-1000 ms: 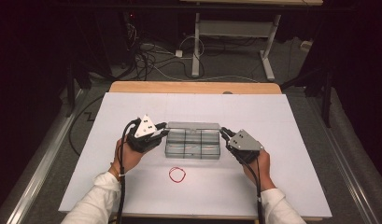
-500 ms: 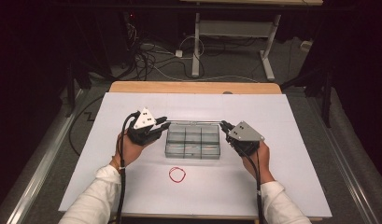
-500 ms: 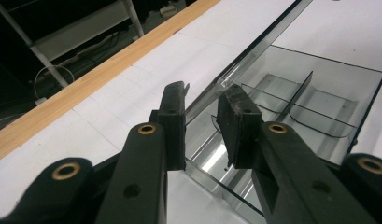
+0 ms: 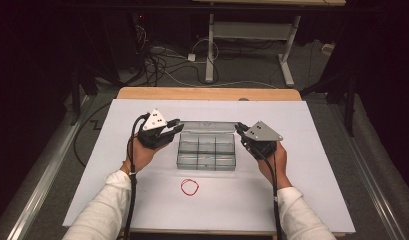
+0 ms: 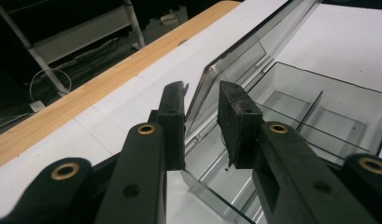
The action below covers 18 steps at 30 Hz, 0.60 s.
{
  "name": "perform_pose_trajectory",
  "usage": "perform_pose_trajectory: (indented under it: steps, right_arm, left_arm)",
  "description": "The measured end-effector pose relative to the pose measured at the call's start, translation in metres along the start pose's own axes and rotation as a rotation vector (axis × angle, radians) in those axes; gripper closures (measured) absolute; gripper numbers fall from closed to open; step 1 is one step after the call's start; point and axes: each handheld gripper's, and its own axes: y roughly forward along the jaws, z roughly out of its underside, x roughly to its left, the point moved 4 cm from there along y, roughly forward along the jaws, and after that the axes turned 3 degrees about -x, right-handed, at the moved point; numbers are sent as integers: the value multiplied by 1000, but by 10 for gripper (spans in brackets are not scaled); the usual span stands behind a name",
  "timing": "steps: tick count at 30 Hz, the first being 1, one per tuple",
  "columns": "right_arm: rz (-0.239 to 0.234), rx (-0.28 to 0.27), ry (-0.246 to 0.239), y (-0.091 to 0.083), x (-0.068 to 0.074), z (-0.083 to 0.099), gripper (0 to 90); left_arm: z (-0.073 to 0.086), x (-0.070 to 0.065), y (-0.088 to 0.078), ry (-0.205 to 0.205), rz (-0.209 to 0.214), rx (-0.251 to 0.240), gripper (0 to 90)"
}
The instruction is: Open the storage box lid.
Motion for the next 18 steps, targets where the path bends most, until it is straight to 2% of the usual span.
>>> perform_pose_trajectory:
  steps: [4, 9, 18]
  right_arm:
    - [1, -1, 10, 5, -3, -2, 838]
    - [10, -4, 32, 12, -7, -2, 833]
    - [24, 1, 62, 27, -11, 1, 816]
  left_arm:
    - [-1, 4, 5, -15, -1, -11, 689]
    - [-2, 7, 12, -13, -18, -31, 690]
    - [-2, 14, 22, -59, -24, -43, 676]
